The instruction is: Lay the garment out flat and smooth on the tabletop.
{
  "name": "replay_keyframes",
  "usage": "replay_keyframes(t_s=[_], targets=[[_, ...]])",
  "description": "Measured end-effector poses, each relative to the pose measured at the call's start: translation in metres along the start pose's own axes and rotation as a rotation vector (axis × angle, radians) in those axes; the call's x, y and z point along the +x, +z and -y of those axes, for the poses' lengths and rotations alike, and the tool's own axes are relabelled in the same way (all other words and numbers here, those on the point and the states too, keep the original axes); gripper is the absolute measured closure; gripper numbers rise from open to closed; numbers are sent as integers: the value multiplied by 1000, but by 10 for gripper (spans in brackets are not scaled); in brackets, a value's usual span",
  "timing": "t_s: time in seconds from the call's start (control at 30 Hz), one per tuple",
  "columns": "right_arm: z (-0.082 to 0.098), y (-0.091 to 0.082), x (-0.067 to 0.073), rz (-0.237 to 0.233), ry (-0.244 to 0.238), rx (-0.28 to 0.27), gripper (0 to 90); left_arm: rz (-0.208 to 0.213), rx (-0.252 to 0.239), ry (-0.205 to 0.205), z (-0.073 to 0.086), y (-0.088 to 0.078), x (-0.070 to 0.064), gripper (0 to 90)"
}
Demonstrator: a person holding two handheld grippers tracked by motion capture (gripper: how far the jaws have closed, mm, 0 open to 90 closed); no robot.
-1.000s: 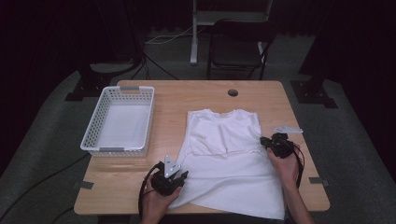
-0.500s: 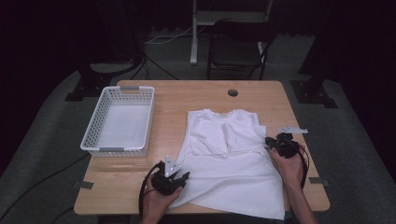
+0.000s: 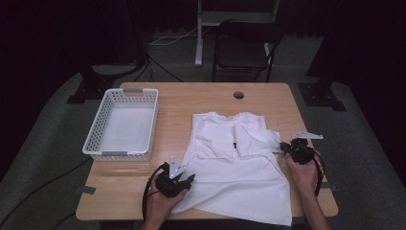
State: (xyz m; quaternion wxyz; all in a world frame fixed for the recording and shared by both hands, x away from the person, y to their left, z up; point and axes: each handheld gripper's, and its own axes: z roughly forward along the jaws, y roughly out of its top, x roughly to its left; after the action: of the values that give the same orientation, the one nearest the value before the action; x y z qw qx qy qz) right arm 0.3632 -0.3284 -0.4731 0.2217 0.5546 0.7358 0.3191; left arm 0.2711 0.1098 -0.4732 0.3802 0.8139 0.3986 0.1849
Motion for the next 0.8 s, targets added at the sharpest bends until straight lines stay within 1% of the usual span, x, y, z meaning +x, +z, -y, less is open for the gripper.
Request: replay_keyframes(t_s=[0.1,0.17,0.33,0.43,0.57,0.63,0.7,0.73,0.8], targets=[[1,-2,-4,14,1,2,858,1,2,1,-1,3,1,503],[3,-3,-7,25,3,2,858,1,6,9,-2,5,1,500],[6,-7,-15,44,21,2,857,6,7,19,-3,10,-2,489],[7,-9,-19,61,33,4,857,8,7,17,-3,11,-1,485],[10,-11,-24,66,38,4,847,11,10,12,-4,11,-1,480],[10,-12,-26,67,38,8,825,11,11,13,-4,11,-1,478],[9,-13,-26,71,37,8,766,11,11,14,-4,12,-1,478],[9,-14,-26,72,39,0,730,12,10,11,-4,12,-1,477],[7,-15,-26,66,46,-20,702,11,10,12,-4,12,-1,477]])
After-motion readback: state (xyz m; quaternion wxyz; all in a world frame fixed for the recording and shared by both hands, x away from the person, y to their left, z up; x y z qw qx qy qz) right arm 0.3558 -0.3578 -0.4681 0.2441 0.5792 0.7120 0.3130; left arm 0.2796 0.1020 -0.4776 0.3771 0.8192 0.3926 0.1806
